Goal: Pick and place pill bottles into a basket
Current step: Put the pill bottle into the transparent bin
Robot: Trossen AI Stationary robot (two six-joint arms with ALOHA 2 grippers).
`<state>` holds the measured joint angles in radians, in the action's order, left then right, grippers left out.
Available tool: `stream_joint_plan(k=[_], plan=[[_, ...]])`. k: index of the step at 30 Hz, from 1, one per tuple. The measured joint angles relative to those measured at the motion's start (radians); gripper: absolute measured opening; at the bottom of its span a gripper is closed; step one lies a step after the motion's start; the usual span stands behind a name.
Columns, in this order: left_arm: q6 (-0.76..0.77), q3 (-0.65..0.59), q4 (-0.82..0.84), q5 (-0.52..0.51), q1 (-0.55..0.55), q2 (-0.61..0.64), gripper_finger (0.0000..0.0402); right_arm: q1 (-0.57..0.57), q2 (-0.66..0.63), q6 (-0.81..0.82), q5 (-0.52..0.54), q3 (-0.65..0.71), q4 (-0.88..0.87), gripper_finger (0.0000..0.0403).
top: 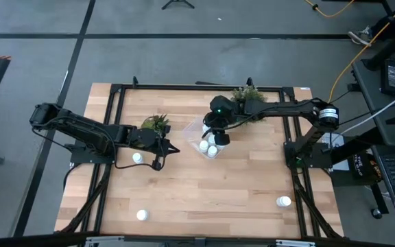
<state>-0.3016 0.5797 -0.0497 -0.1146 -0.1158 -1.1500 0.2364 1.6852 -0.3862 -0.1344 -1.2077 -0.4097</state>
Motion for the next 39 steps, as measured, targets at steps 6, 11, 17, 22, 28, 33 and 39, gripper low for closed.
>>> stream_joint_plan(k=[6, 11, 17, 22, 28, 33, 39], plan=[[0.0, 0.0, 0.0, 0.0, 0.0, 0.0, 0.0004, 0.004, 0.007, 0.015, 0.001, 0.05, 0.052, 0.015], [0.0, 0.0, 0.0, 0.0, 0.0, 0.0, 0.0002, 0.006, 0.007, 0.027, 0.001, 0.096, 0.117, 0.015], [0.0, 0.0, 0.0, 0.0, 0.0, 0.0, 0.0008, 0.014, 0.006, 0.045, 0.001, 0.132, 0.164, 0.015], [0.0, 0.0, 0.0, 0.0, 0.0, 0.0, 0.0004, 0.021, 0.006, 0.046, 0.001, 0.136, 0.178, 0.015], [0.0, 0.0, -0.001, 0.0, 0.0, 0.0, 0.0004, 0.024, 0.023, 0.046, 0.001, 0.136, 0.183, 0.015], [0.0, 0.0, 0.0, 0.0, 0.0, 0.0, 0.0008, 0.024, 0.05, 0.044, 0.001, 0.136, 0.182, 0.015], [-0.001, 0.0, 0.0, 0.0, 0.0, 0.0, 0.0002, 0.029, 0.05, 0.045, 0.001, 0.136, 0.18, 0.015]])
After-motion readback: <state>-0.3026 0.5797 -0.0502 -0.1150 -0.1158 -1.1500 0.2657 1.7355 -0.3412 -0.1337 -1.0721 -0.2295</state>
